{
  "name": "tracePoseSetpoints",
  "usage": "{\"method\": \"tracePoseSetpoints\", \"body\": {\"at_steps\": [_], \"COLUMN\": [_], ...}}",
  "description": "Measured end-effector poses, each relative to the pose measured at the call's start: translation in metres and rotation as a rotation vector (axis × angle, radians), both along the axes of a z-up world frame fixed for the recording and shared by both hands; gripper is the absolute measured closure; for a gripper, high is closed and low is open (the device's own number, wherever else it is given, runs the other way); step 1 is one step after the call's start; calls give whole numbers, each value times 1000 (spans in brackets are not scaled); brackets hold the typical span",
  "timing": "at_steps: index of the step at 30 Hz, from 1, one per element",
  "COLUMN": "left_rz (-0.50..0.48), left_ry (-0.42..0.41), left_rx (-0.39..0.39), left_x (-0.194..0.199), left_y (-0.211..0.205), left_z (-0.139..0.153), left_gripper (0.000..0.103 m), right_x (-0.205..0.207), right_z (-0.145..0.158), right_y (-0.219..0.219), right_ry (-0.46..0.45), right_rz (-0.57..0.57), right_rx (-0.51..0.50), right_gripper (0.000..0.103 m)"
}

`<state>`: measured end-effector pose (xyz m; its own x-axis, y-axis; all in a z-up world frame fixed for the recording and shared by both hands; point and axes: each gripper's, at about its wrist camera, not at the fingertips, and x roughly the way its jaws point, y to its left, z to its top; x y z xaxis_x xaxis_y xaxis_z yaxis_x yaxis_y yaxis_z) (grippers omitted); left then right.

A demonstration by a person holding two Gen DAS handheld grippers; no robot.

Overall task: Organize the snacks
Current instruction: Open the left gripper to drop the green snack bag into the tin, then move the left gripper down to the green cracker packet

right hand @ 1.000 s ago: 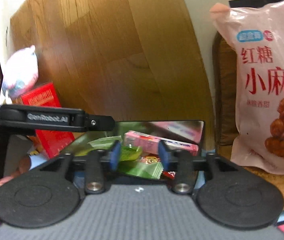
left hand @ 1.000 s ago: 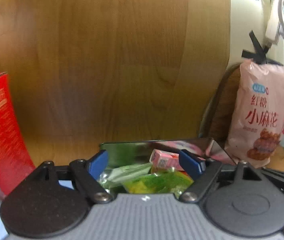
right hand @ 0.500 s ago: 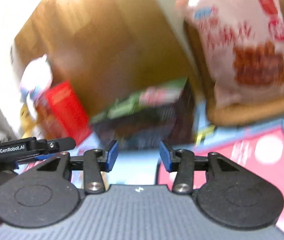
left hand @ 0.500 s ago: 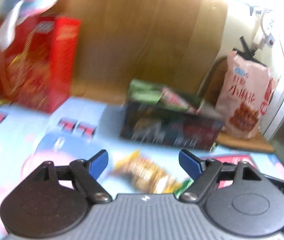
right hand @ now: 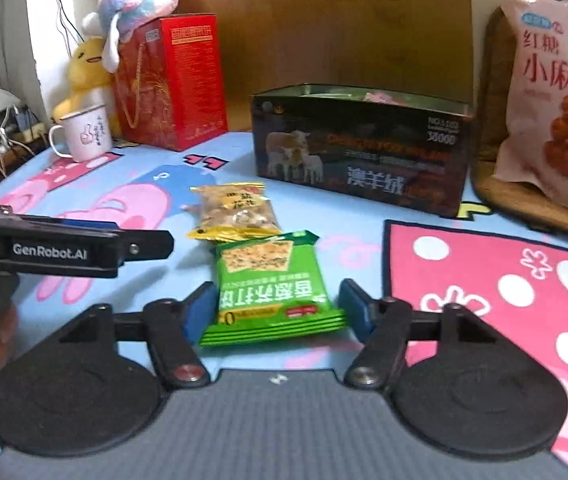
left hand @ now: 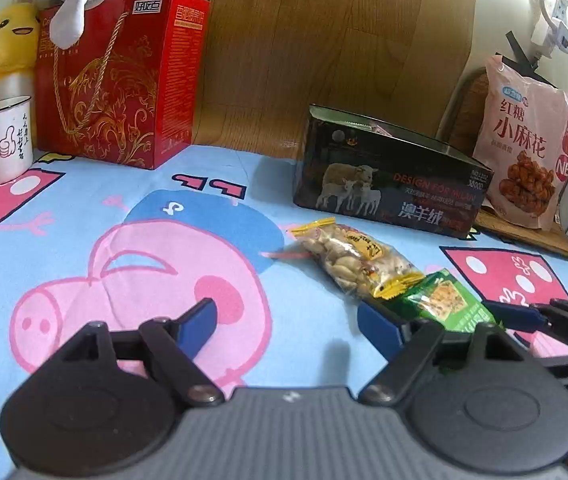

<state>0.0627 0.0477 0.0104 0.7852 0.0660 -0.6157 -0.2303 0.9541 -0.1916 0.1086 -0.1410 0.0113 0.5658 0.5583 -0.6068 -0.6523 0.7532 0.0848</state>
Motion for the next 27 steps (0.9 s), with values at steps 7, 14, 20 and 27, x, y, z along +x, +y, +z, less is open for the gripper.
{"method": "tracePoseSetpoints", "body": {"at_steps": [7, 14, 20, 27], "left_rz": [-11, -38, -72, -82], "left_ry": [-8, -23, -29, -31], "left_rx": [-18, -51, -65, -78], "left_x": [-5, -7, -7, -7], "left_y": [3, 6, 5, 5], "left_z": [0, 1, 1, 0], "left_gripper": [21, 19, 19, 18], "right_x": [-33, -106, -123, -108], "right_z": [0, -1, -1, -1], "right_y": [-18, -46, -44, -52], "right_ry": [-20, -48, -24, 47], "right_rz": [-22, 135, 338, 299], "right_rx": [-16, 20, 40, 123], "right_gripper": [36, 36, 25, 20]}}
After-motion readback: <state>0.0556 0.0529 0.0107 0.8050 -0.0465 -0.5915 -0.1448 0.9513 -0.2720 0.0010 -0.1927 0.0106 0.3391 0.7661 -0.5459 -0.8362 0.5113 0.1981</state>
